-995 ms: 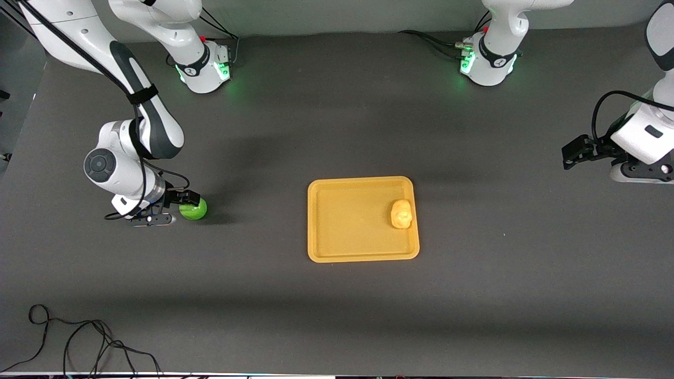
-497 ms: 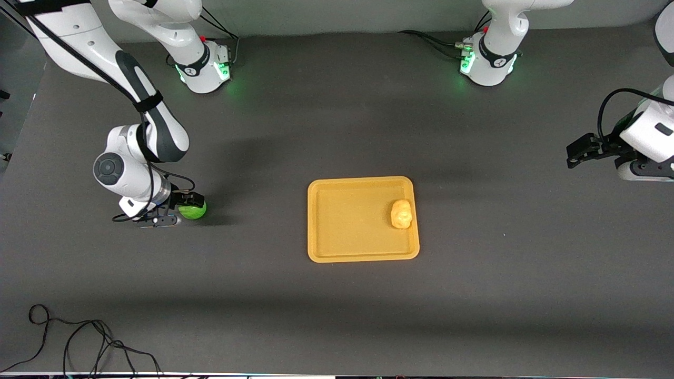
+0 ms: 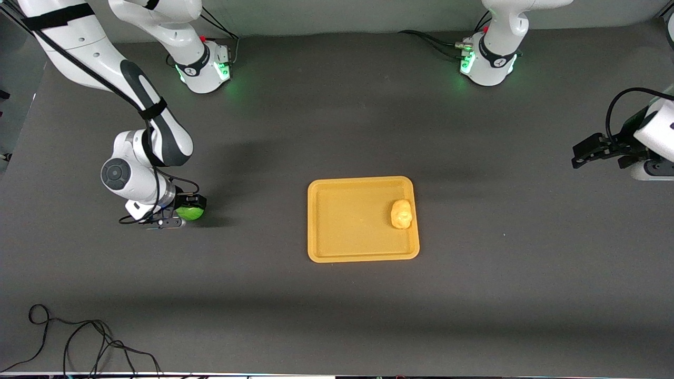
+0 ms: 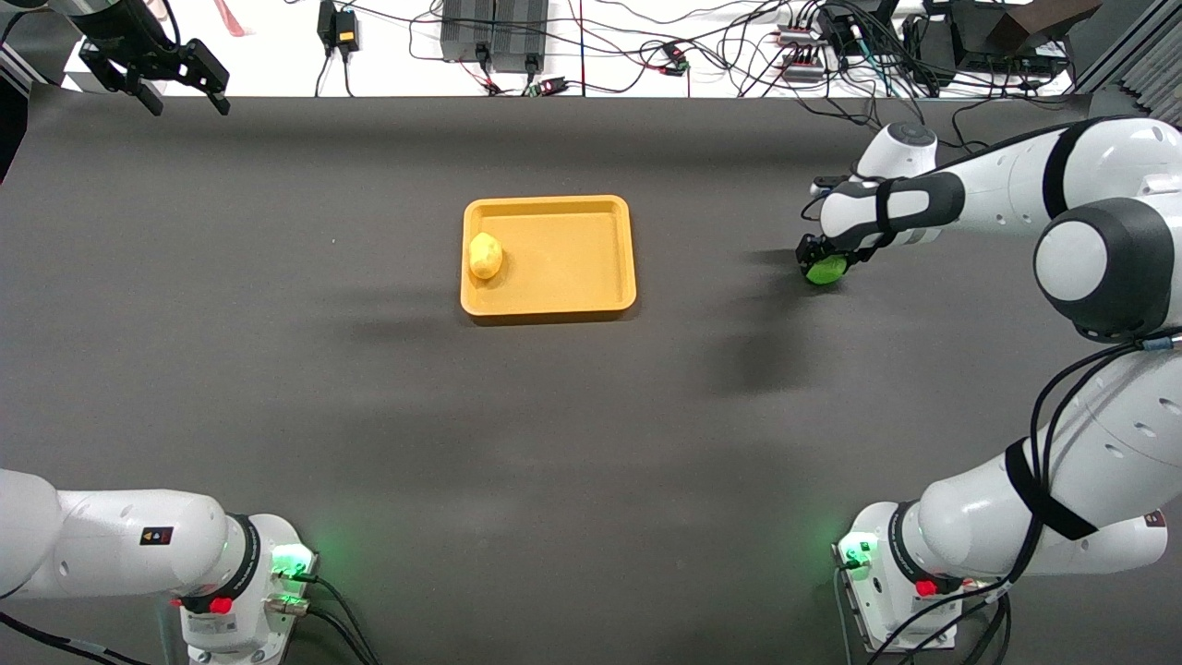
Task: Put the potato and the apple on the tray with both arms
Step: 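Close the right gripper on the green apple and lift it, then carry the apple with the right gripper onto the tray beside the potato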
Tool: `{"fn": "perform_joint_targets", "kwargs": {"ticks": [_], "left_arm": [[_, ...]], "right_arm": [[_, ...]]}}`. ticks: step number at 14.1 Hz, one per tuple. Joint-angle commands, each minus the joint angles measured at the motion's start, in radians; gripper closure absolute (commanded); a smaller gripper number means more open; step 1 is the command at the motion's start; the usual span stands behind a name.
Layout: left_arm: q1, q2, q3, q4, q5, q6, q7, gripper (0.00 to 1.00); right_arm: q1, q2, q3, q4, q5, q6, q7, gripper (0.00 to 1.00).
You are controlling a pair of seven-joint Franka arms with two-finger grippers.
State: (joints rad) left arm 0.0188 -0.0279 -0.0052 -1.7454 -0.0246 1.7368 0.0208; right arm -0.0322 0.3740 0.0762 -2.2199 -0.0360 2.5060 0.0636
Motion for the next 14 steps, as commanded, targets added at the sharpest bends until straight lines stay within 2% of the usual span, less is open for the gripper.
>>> {"fn": "perform_joint_targets", "kwargs": {"ticks": [1,3,5,7,10,12,14], "left_arm": [[0.006,-0.030,-0.001,-0.026,-0.012,0.006,0.018,0.00],[0.006,-0.030,-0.001,-0.028,-0.006,0.007,0.018,0.00],[0.003,-0.030,-0.002,-0.029,-0.006,0.001,0.018,0.00],[-0.003,-0.032,-0.007,-0.039,-0.005,0.001,0.015,0.00],[-0.002,-0.032,-0.007,-0.039,-0.003,0.001,0.016,0.00],[-0.002,-0.033,-0.007,-0.039,-0.005,0.000,0.016,0.00],[-0.002,-0.037,-0.007,-0.039,-0.005,-0.003,0.016,0.00]], "right_arm": [[0.066,-0.084,0.001,0.113,-0.018,-0.233,0.067,0.55],[0.154,-0.072,0.002,0.236,-0.012,-0.340,0.171,0.55],[0.265,-0.028,0.004,0.346,0.002,-0.358,0.308,0.55],[0.359,0.061,0.004,0.484,0.063,-0.360,0.401,0.55],[0.464,0.198,0.005,0.695,0.174,-0.365,0.421,0.55],[0.535,0.290,0.005,0.808,0.177,-0.361,0.525,0.55],[0.621,0.417,-0.002,0.966,0.150,-0.365,0.657,0.55]]}}
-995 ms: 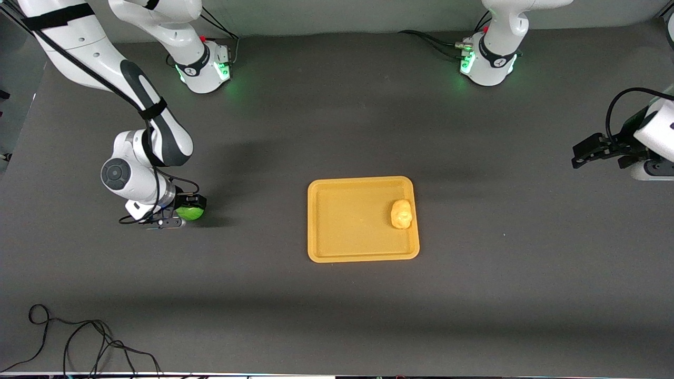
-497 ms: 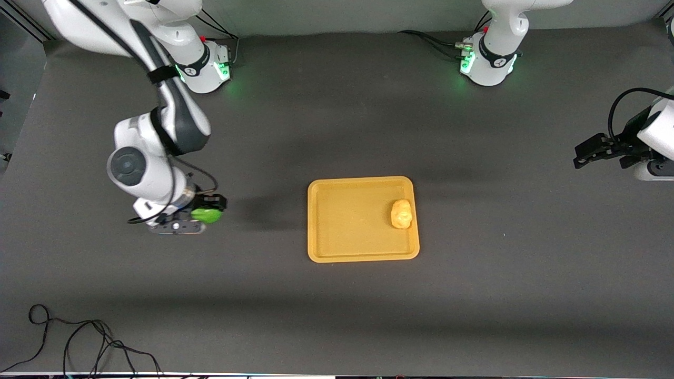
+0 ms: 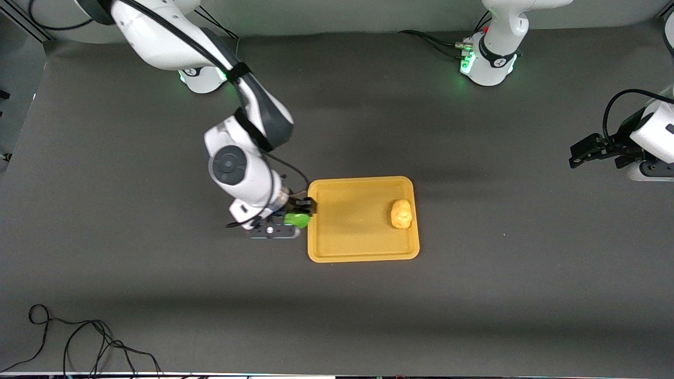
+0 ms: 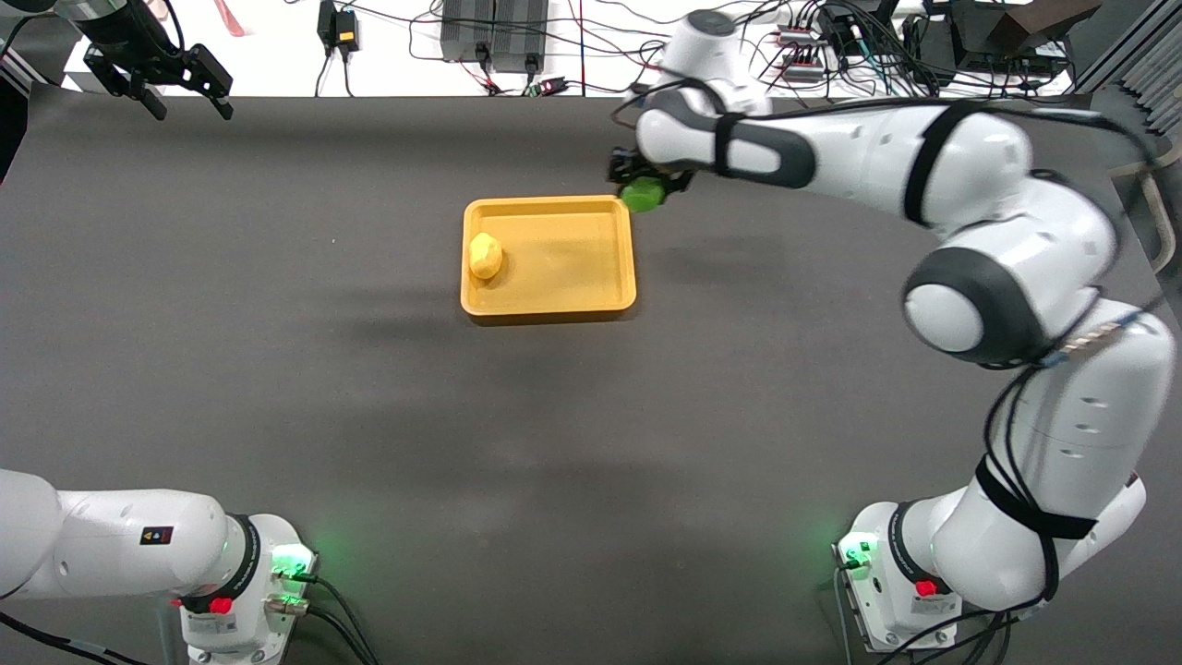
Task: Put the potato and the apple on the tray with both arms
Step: 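Carry the apple with the right gripper onto the tray beside the potato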
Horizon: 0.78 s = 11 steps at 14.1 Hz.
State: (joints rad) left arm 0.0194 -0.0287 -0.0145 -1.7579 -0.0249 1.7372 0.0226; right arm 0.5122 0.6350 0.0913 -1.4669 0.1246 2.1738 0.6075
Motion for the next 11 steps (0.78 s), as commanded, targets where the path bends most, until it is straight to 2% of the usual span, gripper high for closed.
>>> {"fn": "perform_joint_targets", "kwargs": {"ticks": [1,3,5,11], "left_arm": [[-0.002,-0.036,0.001,-0.026,-0.004,-0.004,0.013,0.00],[-0.001,-0.036,0.002,-0.026,-0.004,-0.002,0.014,0.00],[0.002,-0.036,0.002,-0.028,-0.004,-0.002,0.014,0.00],[0.005,-0.036,0.002,-0.026,-0.004,0.002,0.016,0.00]], "right_arm": [[0.106,0.216,-0.018,0.274,-0.049,-0.032,0.154,0.55],[0.163,0.328,-0.018,0.373,-0.120,-0.031,0.244,0.55],[0.193,0.396,-0.018,0.430,-0.140,-0.031,0.291,0.55],[0.201,0.417,-0.021,0.430,-0.141,-0.029,0.296,0.55]]}}
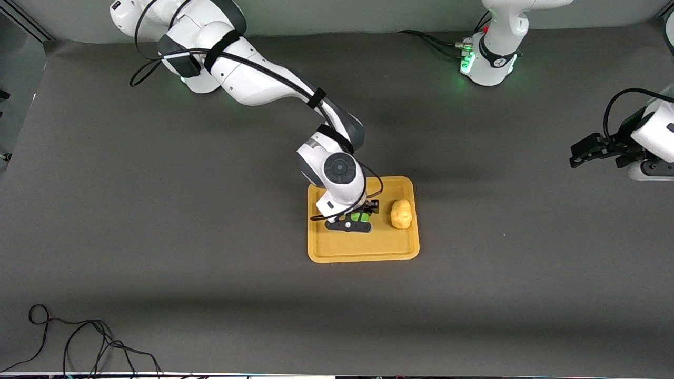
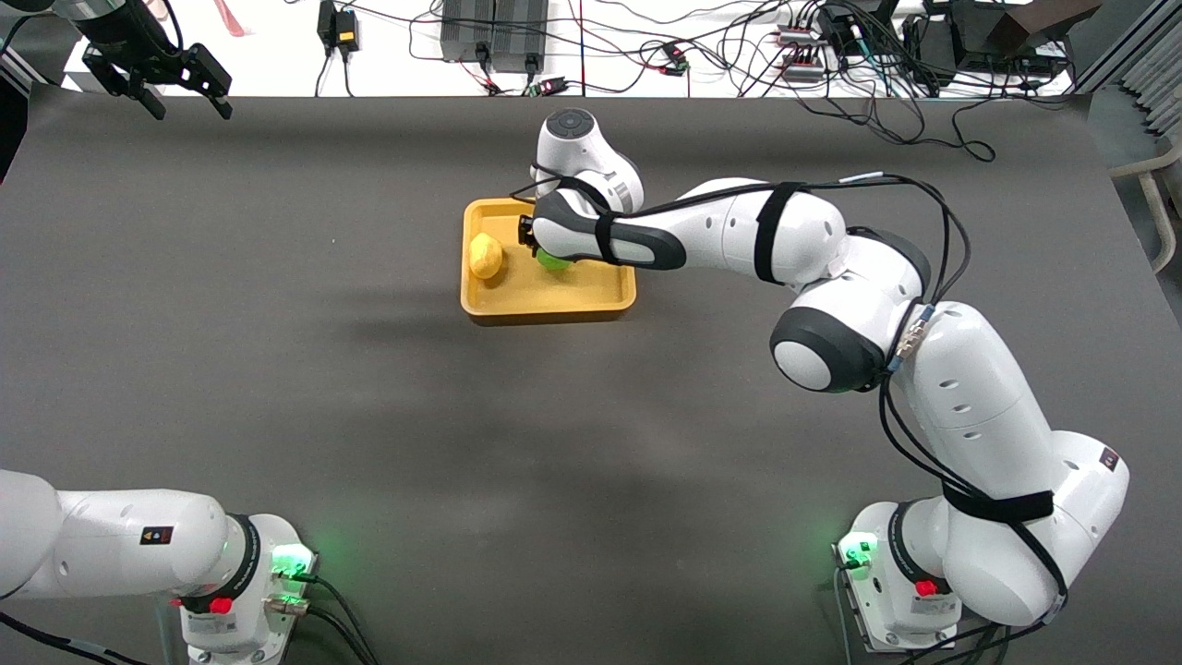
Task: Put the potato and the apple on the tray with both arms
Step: 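Carry the apple with the right gripper onto the tray beside the potato, then lower the apple onto the tray and open the right gripper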
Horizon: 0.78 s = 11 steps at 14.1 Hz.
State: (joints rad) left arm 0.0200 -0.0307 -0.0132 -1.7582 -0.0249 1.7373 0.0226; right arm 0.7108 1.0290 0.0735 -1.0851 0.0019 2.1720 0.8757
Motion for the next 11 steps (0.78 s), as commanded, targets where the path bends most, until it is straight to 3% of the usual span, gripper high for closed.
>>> {"fn": "perform_joint_targets", "kwargs": {"ticks": [1,3,6,9,11], "left_arm": [[0.005,-0.034,0.002,-0.026,-0.004,0.002,0.016,0.00],[0.005,-0.032,0.003,-0.027,-0.004,0.002,0.016,0.00],[0.005,-0.034,0.003,-0.027,-0.004,0.002,0.016,0.00],[0.005,-0.034,0.003,-0.027,-0.003,0.004,0.016,0.00],[0.005,-0.034,0.003,-0.027,-0.003,0.002,0.016,0.00]], "right_arm": [[0.003,0.023,-0.003,0.047,-0.020,-0.028,0.028,0.54],[0.003,0.037,-0.003,0.047,-0.036,-0.023,0.029,0.52],[0.003,0.040,-0.003,0.047,-0.036,-0.020,0.032,0.38],[-0.001,0.037,-0.003,0.045,-0.037,-0.020,0.040,0.10],[-0.004,0.026,-0.003,0.045,-0.037,-0.023,0.039,0.01]]}}
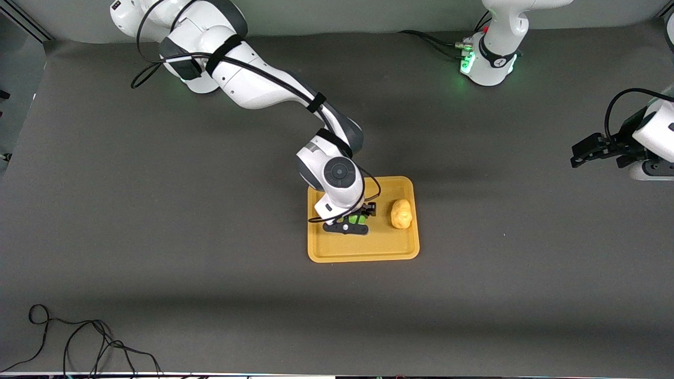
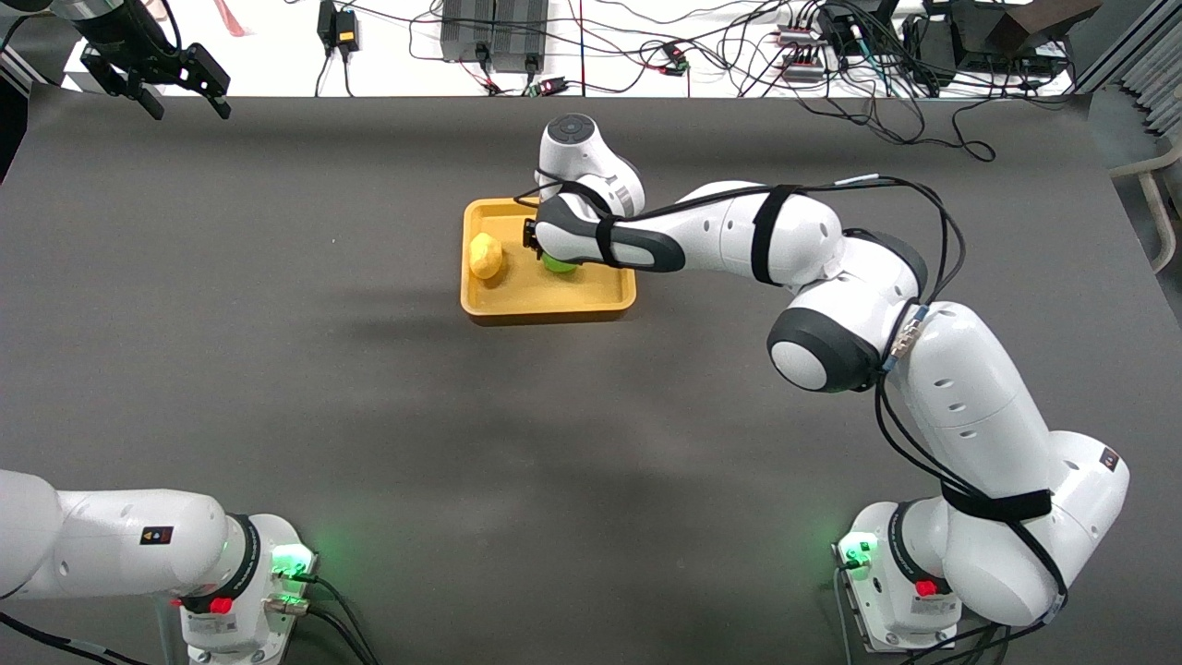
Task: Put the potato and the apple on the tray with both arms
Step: 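Lower the apple onto the tray and open the right gripper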
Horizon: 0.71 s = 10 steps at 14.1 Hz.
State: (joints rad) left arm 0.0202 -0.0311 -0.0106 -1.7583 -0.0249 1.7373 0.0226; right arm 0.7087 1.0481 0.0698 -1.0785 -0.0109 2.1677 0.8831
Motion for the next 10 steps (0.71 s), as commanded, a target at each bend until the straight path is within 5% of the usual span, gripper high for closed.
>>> {"fn": "perform_joint_targets", "kwargs": {"ticks": [1,4,10], "left_arm": [[0.004,-0.033,0.000,-0.027,-0.004,0.002,0.016,0.00],[0.004,-0.033,0.000,-0.027,-0.003,0.002,0.016,0.00],[0.004,-0.033,0.001,-0.029,-0.003,0.002,0.016,0.00]], "right_arm": [[-0.006,0.003,0.001,0.038,-0.024,-0.022,0.030,0.00],[-0.020,-0.058,-0.001,0.019,-0.023,-0.031,0.019,0.00],[-0.158,-0.457,-0.001,-0.286,-0.011,-0.135,-0.073,0.00]]}}
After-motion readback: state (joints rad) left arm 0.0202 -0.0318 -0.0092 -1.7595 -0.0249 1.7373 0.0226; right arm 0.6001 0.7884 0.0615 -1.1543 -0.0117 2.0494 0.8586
